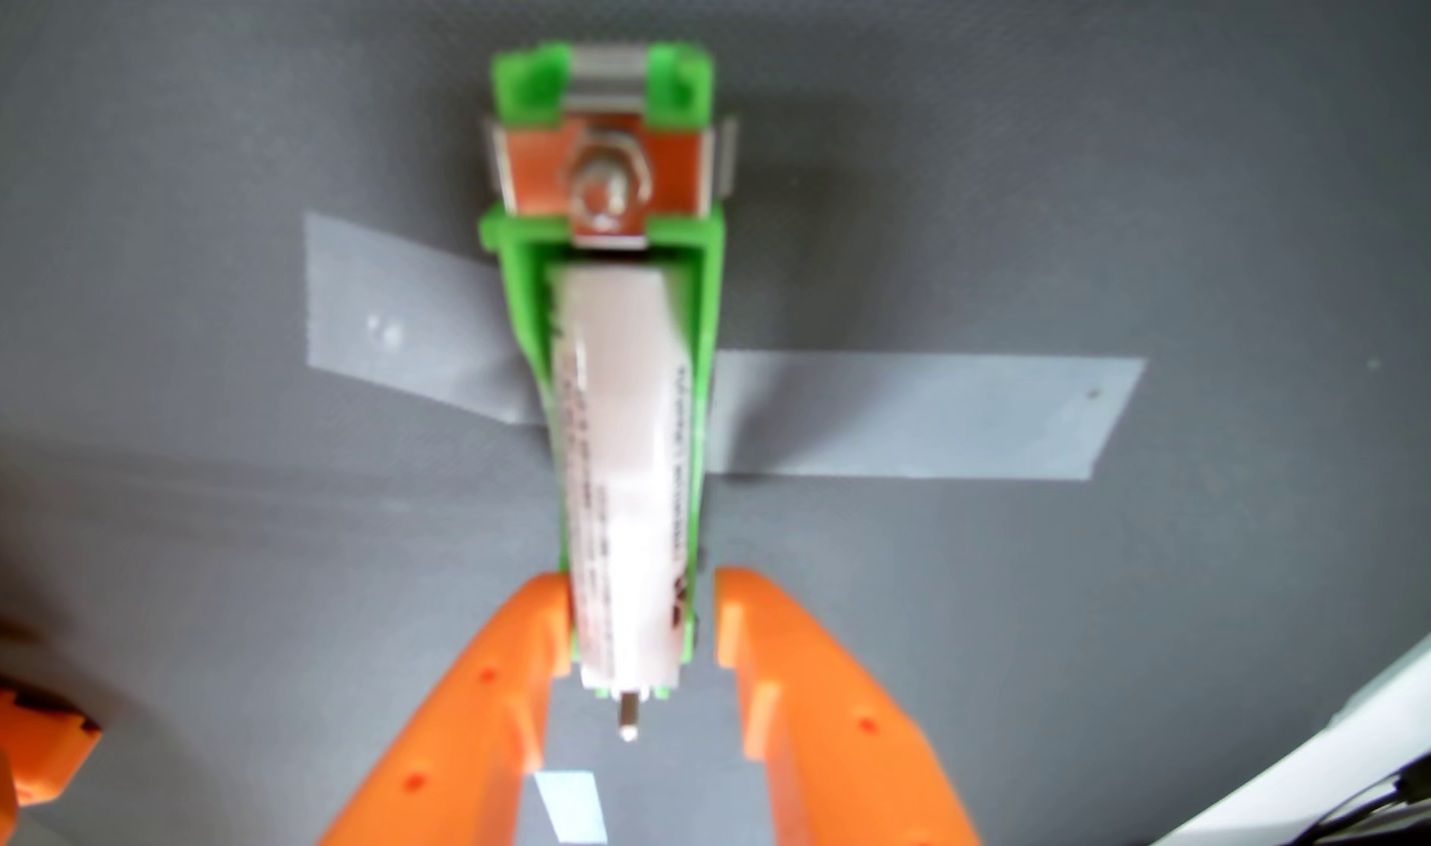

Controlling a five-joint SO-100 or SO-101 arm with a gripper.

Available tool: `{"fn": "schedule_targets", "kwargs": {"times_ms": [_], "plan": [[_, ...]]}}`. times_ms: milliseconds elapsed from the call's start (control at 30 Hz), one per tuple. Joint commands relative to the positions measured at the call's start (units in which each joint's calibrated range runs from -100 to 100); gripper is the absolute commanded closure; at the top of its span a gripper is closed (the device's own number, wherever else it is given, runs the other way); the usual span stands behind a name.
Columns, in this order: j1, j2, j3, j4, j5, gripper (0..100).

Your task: Insert Battery

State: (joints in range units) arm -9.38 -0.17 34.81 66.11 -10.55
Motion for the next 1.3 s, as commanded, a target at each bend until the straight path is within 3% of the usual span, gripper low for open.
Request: {"fn": "schedule_targets", "kwargs": {"times_ms": [0, 1267], "plan": [[-0.2, -0.4, -1.1, 0.4, 0.2, 89], [-0.2, -1.1, -6.9, 2.7, 1.8, 90]]}}
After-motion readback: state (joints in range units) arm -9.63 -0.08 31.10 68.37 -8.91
